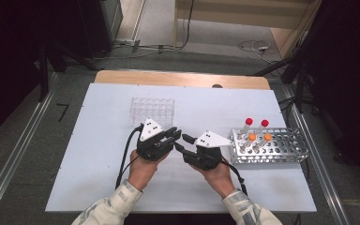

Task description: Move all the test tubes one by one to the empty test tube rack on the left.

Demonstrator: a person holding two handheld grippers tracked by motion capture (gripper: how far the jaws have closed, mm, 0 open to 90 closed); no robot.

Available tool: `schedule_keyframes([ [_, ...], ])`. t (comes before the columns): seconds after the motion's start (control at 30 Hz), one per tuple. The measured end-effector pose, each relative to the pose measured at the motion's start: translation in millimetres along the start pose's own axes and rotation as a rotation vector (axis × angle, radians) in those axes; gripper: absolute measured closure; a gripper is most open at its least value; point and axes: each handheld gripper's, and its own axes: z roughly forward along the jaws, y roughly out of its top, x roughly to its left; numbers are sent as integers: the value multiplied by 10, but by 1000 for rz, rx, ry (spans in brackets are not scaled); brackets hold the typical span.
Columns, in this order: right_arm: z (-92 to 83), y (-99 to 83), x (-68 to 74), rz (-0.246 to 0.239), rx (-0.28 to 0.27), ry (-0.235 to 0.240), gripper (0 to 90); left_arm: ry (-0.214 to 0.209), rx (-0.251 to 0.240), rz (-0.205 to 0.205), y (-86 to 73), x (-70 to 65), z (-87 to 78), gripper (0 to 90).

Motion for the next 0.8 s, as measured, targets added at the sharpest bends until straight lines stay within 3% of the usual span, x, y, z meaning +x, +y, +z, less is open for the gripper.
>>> schedule_keyframes([
  [0.17, -165, -48, -52, 18, 14, 15, 371, 11, -32, -33, 73, 98, -59, 769],
  [0.2, -237, -80, -85, 31, 37, 18, 308, 18, -31, -39, 86, 117, -65, 769],
  [0.33, -374, -144, -146, 45, 46, 16, 264, 51, -44, -38, 138, 175, -82, 769],
  [0.6, -689, -388, -298, 68, 64, -32, 243, 109, -67, -57, 293, 322, -79, 769],
  [0.8, -858, -503, -329, 88, 58, -39, 244, 143, -81, -60, 427, 414, -43, 769],
])
